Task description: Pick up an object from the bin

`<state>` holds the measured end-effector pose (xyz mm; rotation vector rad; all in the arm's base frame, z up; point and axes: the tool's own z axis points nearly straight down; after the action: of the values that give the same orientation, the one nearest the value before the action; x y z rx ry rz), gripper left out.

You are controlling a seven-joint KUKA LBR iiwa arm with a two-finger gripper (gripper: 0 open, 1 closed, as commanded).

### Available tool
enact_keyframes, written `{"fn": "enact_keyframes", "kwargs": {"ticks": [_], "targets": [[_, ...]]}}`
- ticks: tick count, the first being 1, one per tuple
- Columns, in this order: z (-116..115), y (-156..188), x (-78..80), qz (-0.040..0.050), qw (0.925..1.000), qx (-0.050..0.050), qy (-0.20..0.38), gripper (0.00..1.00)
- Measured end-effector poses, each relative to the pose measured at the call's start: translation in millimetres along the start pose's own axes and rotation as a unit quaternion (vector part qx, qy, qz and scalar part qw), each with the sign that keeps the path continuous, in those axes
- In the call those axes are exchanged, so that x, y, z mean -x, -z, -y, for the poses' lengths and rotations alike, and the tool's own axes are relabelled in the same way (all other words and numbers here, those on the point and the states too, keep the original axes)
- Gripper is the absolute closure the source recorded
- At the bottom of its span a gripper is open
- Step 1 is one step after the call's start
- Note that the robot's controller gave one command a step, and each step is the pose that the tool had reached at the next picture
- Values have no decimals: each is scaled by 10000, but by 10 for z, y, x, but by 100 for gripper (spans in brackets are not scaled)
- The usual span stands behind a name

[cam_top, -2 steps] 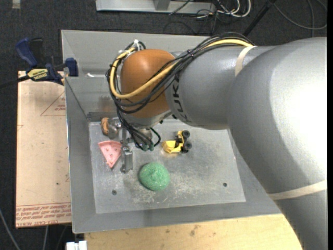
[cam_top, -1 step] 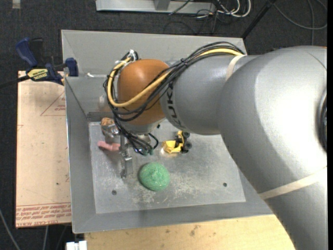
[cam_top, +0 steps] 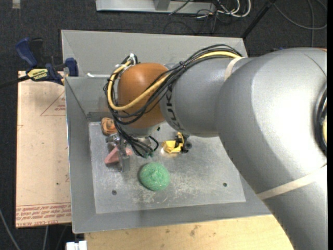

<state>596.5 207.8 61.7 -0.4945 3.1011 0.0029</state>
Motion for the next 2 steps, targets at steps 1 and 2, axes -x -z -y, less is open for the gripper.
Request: {"fn": "enact_keyframes", "kwargs": {"ticks": [1, 2], "targets": [[0, 13, -4, -1, 10000, 0, 18, 100], [0, 70, -22, -30, 10000, -2, 23, 100]]}}
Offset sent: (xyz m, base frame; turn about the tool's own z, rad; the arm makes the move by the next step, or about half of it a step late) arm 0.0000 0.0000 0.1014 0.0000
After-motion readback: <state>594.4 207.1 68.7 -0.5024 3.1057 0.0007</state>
